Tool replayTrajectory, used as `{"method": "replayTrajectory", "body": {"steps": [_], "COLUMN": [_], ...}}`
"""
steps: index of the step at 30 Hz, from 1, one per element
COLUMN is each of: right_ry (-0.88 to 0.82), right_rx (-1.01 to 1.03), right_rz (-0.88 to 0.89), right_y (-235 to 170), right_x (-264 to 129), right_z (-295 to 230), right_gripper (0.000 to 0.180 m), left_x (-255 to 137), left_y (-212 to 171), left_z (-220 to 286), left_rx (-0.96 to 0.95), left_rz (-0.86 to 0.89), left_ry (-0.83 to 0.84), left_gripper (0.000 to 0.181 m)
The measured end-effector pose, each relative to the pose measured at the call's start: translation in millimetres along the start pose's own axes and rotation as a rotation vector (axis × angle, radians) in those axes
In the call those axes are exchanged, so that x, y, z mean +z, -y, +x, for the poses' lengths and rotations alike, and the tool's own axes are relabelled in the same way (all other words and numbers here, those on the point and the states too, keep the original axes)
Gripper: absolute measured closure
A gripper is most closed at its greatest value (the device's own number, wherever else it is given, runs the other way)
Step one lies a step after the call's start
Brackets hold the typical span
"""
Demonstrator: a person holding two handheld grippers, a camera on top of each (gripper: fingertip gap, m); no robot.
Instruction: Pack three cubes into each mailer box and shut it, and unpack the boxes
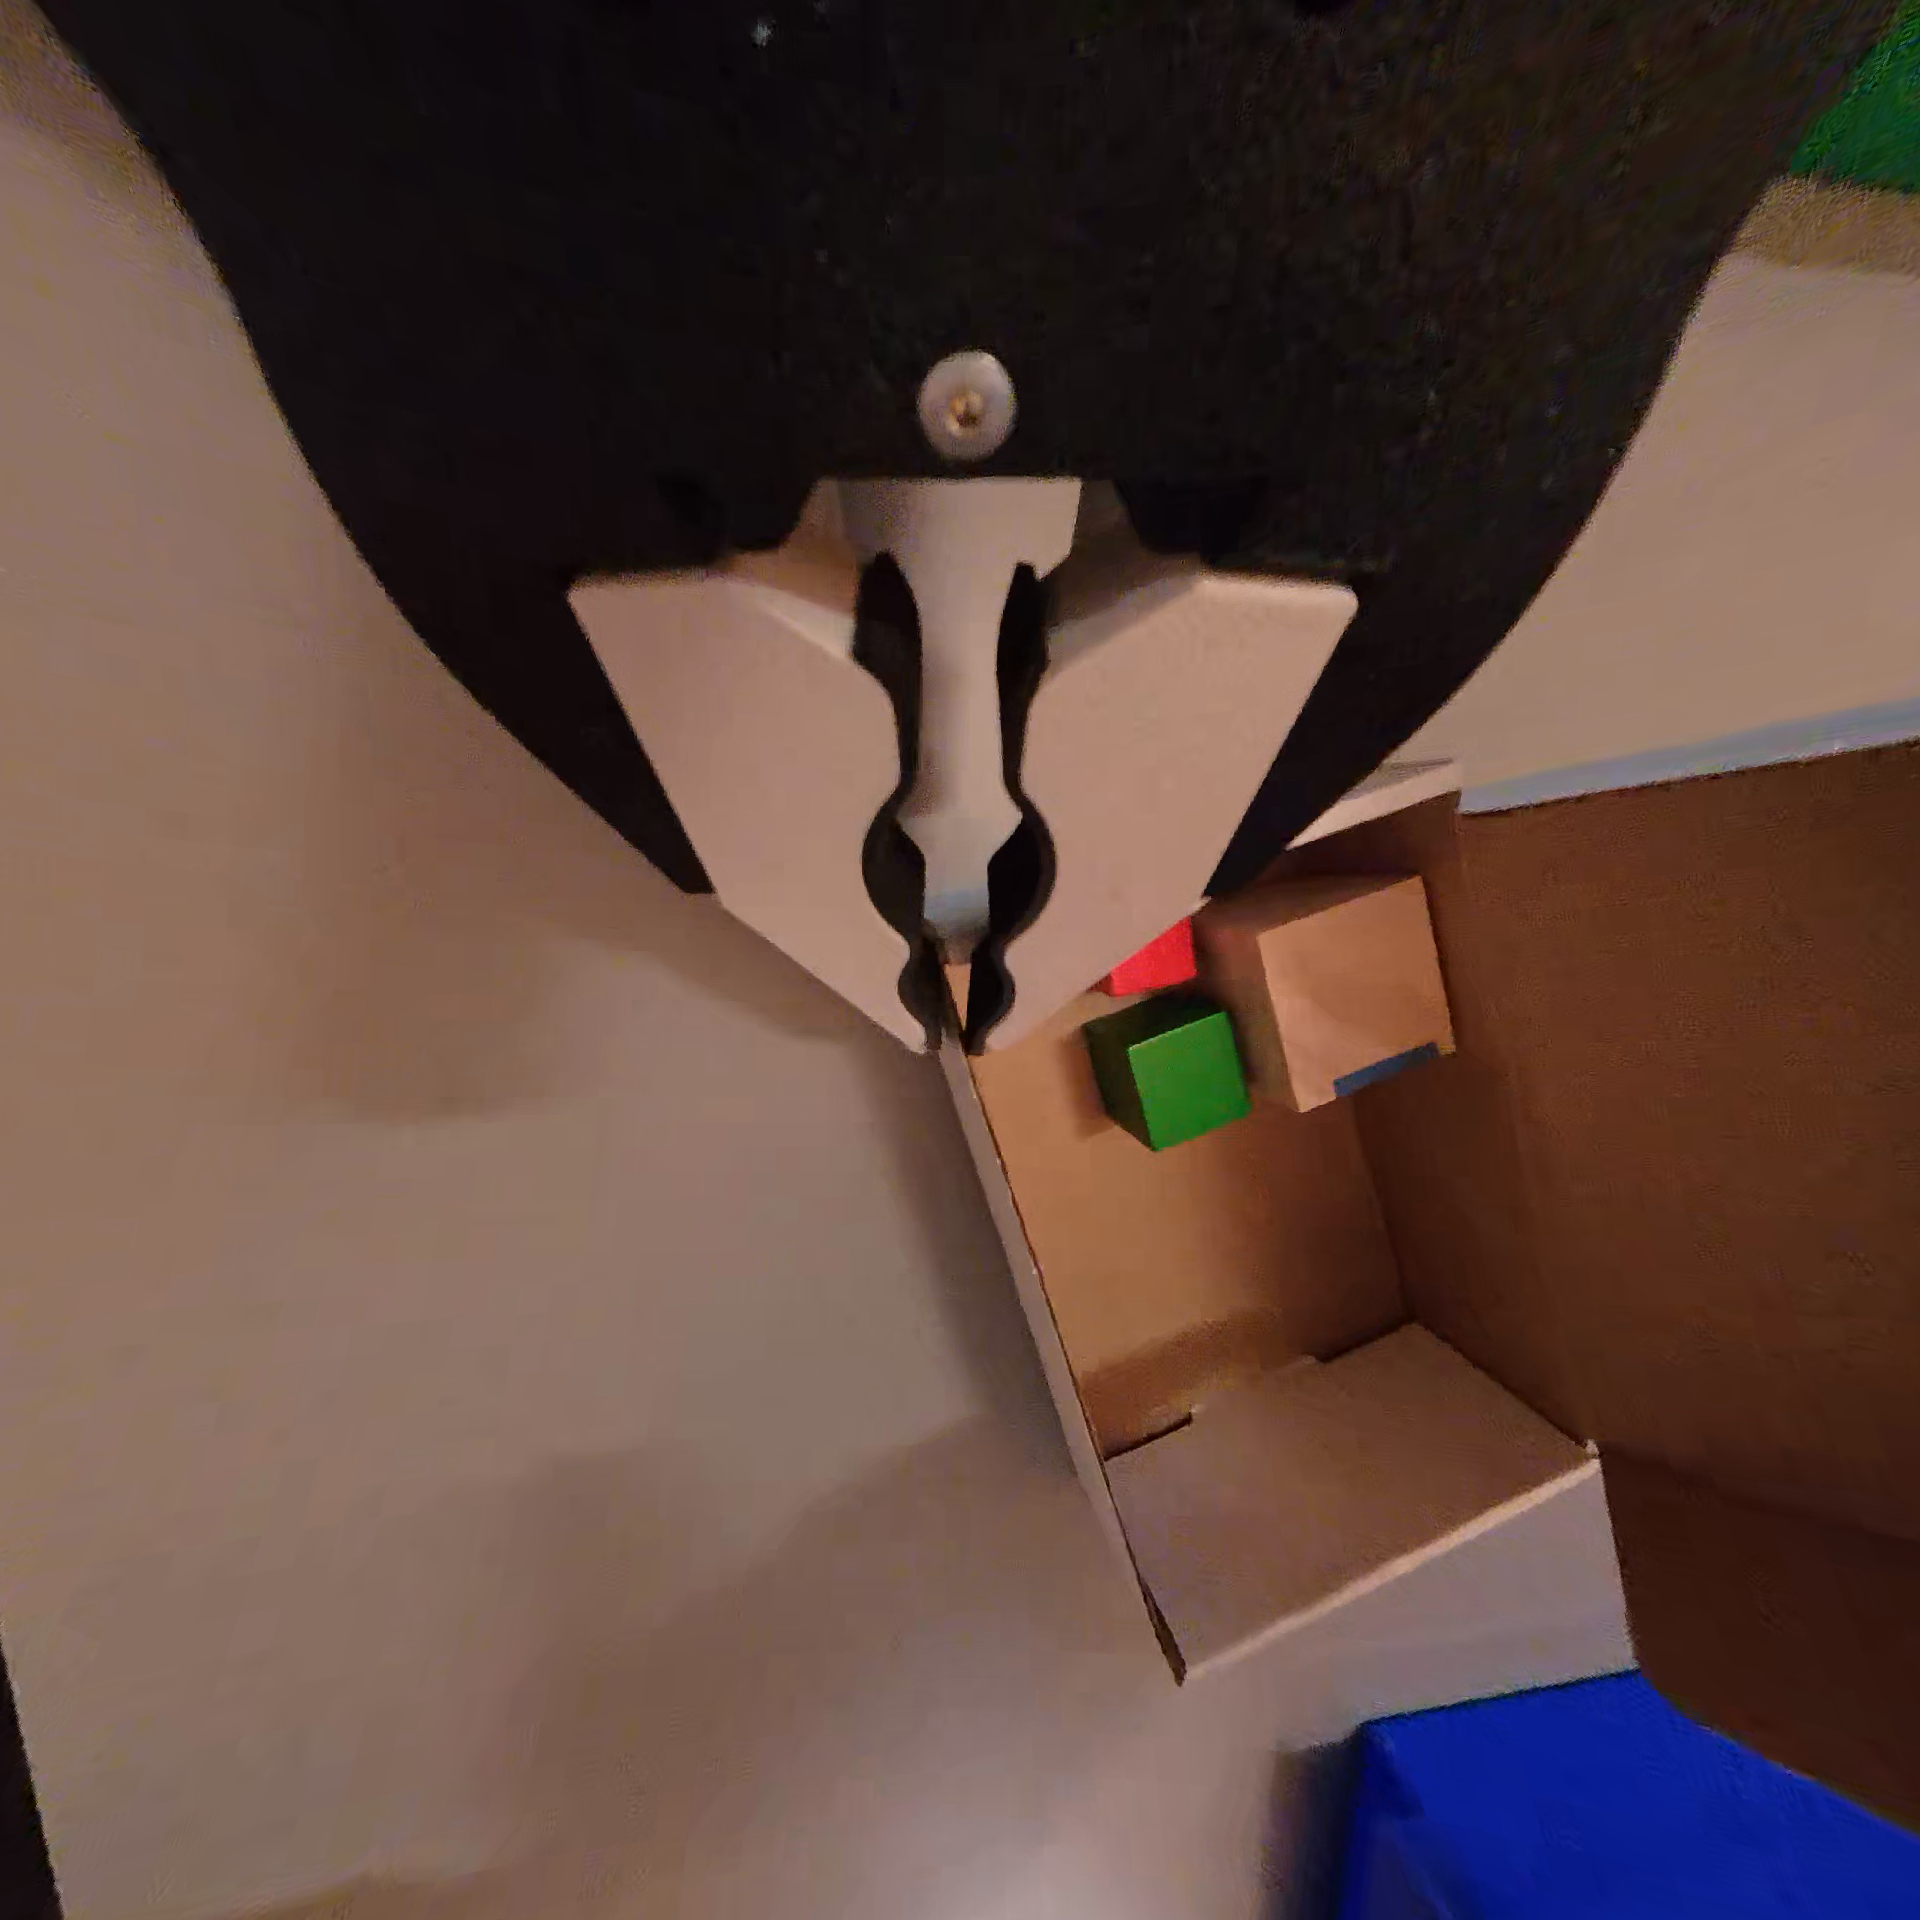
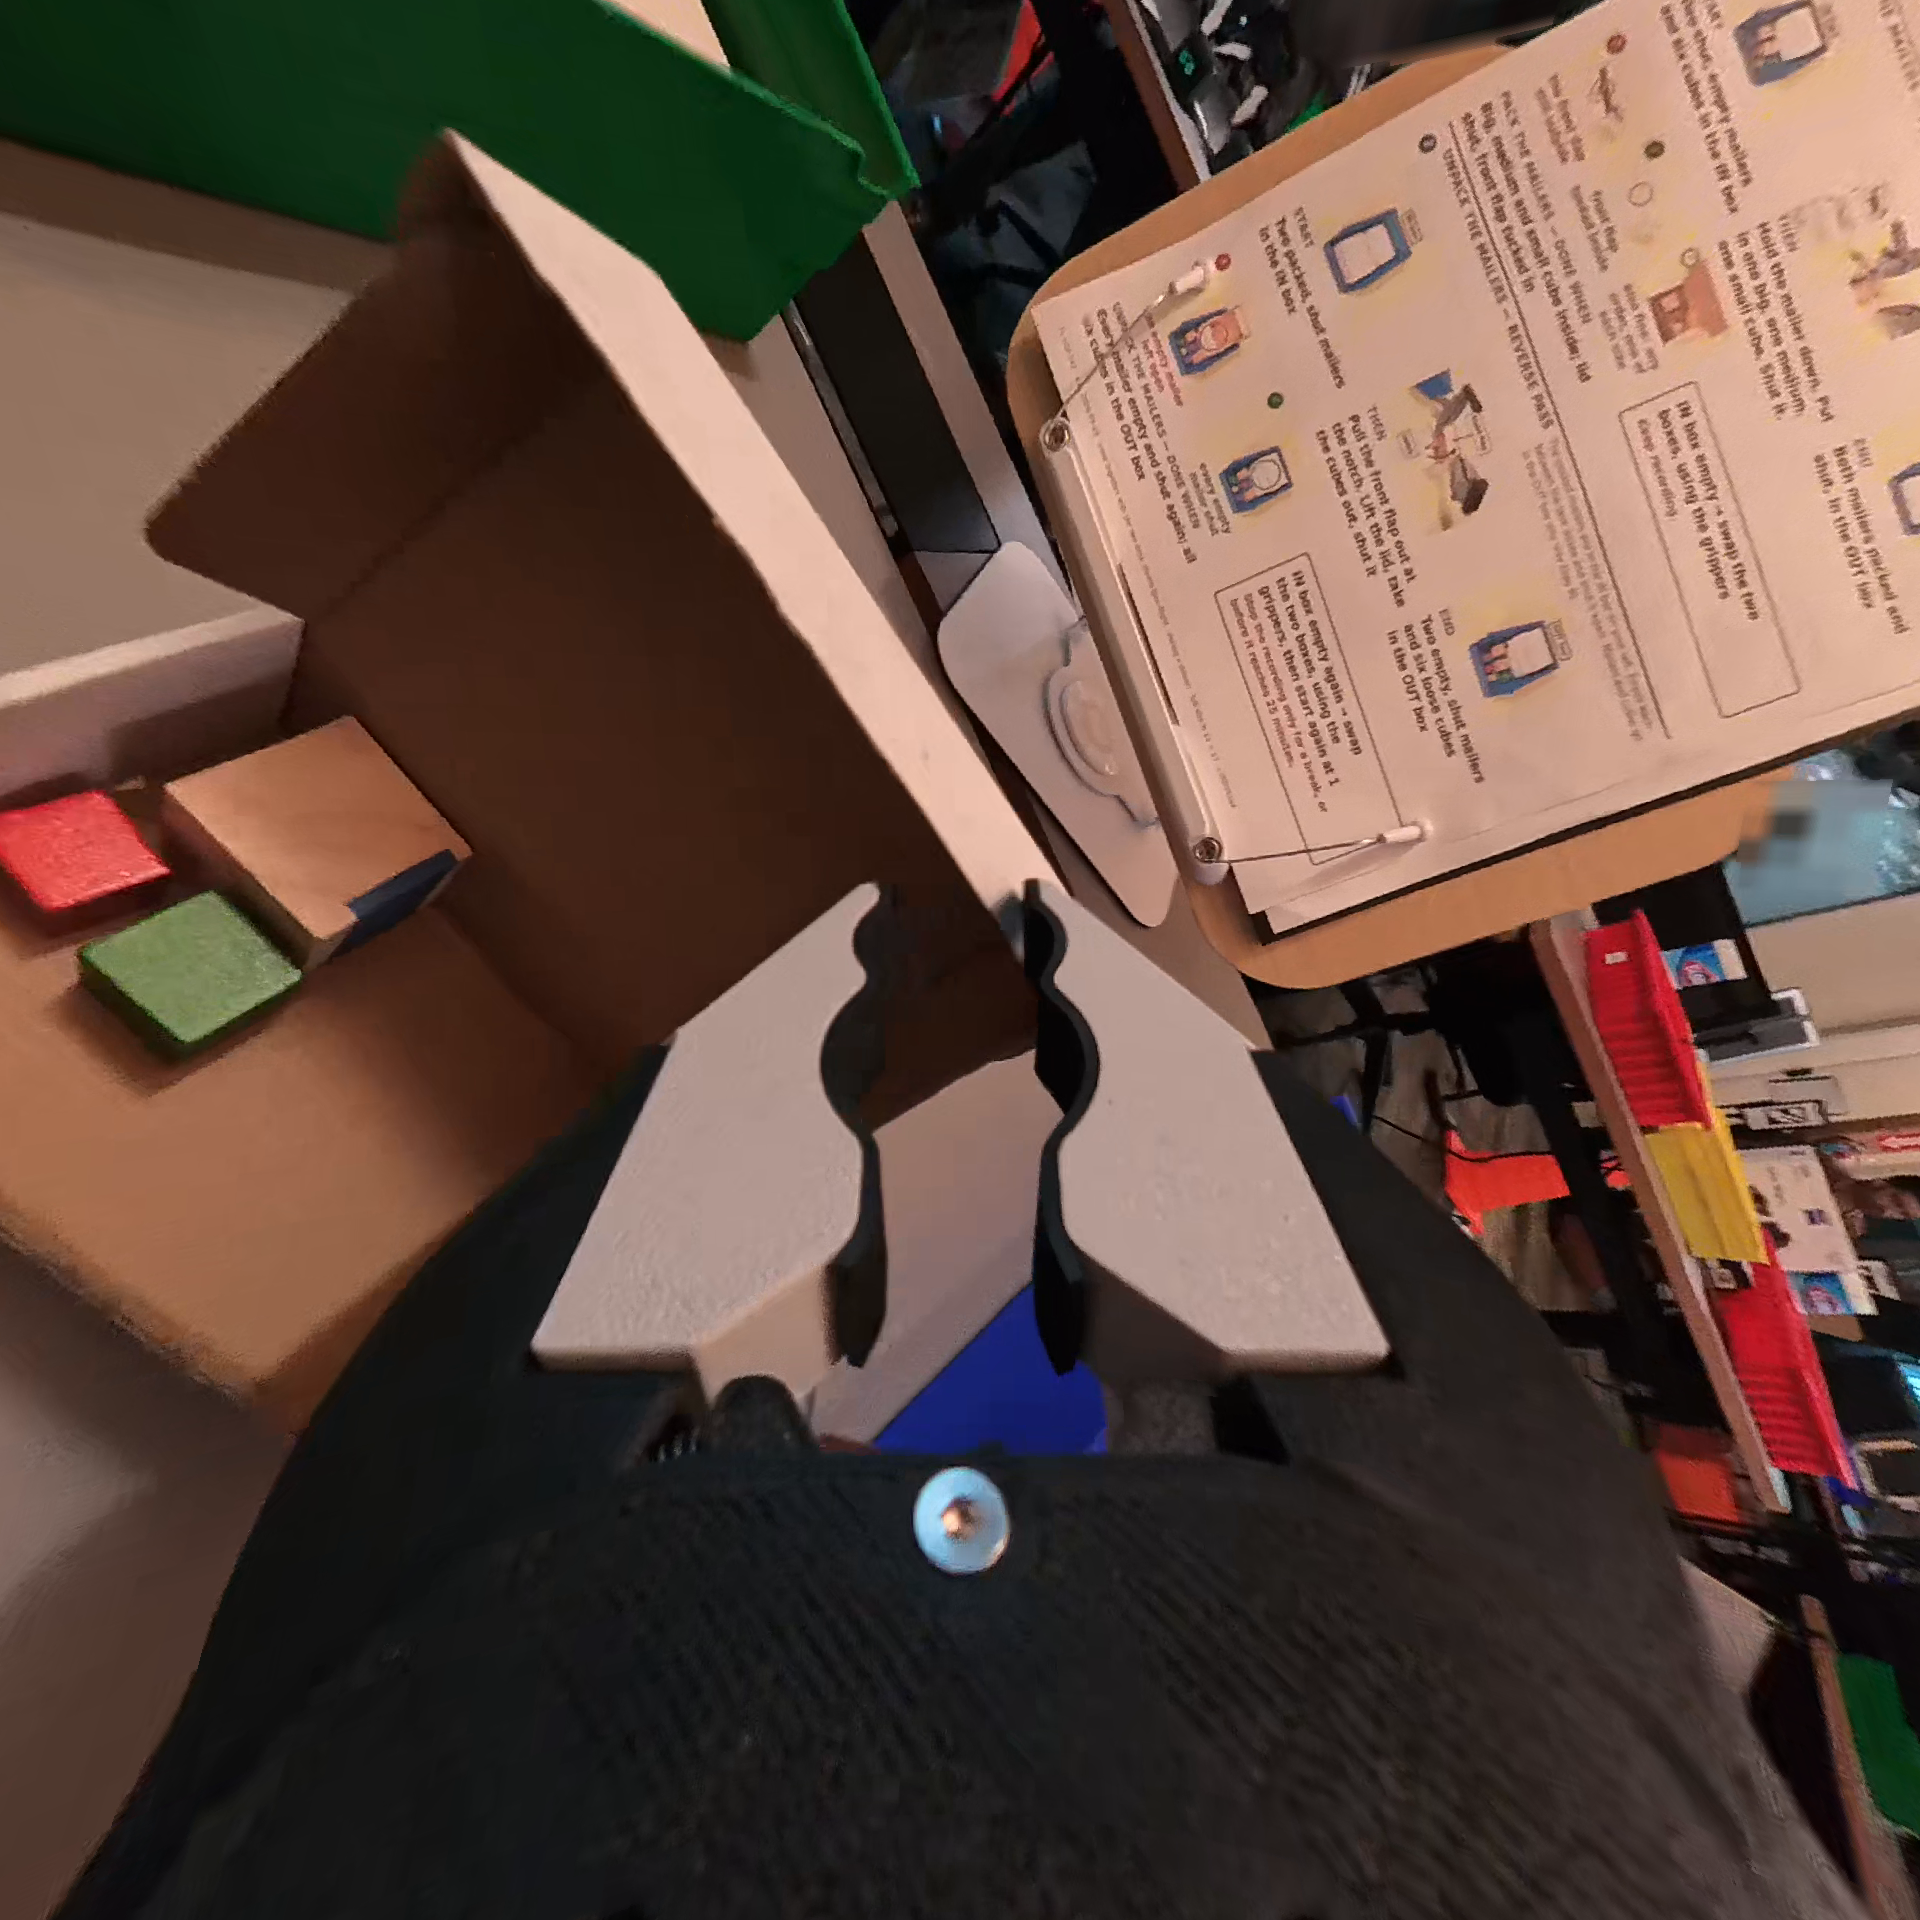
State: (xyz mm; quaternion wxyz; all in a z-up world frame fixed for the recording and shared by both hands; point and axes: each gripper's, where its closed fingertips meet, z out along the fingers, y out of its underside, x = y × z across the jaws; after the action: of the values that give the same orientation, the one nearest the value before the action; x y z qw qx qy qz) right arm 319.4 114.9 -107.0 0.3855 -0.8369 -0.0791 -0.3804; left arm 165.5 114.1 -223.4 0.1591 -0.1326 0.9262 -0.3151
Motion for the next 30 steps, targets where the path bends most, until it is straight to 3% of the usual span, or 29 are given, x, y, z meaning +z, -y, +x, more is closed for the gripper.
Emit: {"method": "replayTrajectory", "body": {"steps": [2,6,12,15,17,18,21,26,30], "right_ry": [0.051,0.069,0.086,-0.022,-0.125,-0.133,-0.17,0.033,0.263], "right_rx": [0.047,0.154,0.225,0.284,0.145,0.072,-0.032,-0.068,0.068], "right_rz": [0.034,0.069,-0.09,-0.071,-0.012,-0.006,-0.04,-0.222,-0.339], "right_y": [7,20,13,6,15,20,30,8,-18], "right_x": [-10,-49,-96,-78,-61,-52,-21,44,68], "right_z": [-3,0,-67,-70,-56,-54,-35,-44,-76], "right_gripper": [0.141,0.125,0.14,0.148,0.155,0.167,0.172,0.18,0.18], "left_x": [-1,-4,-3,0,0,1,3,6,5], "left_y": [0,-2,-2,-2,-1,0,5,9,9], "left_z": [-1,-5,-8,-6,-4,-2,4,7,7], "left_rx": [-0.049,-0.12,-0.118,-0.1,-0.088,-0.079,-0.044,-0.041,-0.058], "left_rz": [0.043,0.103,0.11,0.094,0.093,0.093,0.095,0.105,0.131], "left_ry": [0.005,0.004,0.031,0.027,0.024,0.023,0.007,0.002,-0.001], "left_gripper": [0.18,0.181,0.181,0.181,0.181,0.181,0.181,0.181,0.181]}}
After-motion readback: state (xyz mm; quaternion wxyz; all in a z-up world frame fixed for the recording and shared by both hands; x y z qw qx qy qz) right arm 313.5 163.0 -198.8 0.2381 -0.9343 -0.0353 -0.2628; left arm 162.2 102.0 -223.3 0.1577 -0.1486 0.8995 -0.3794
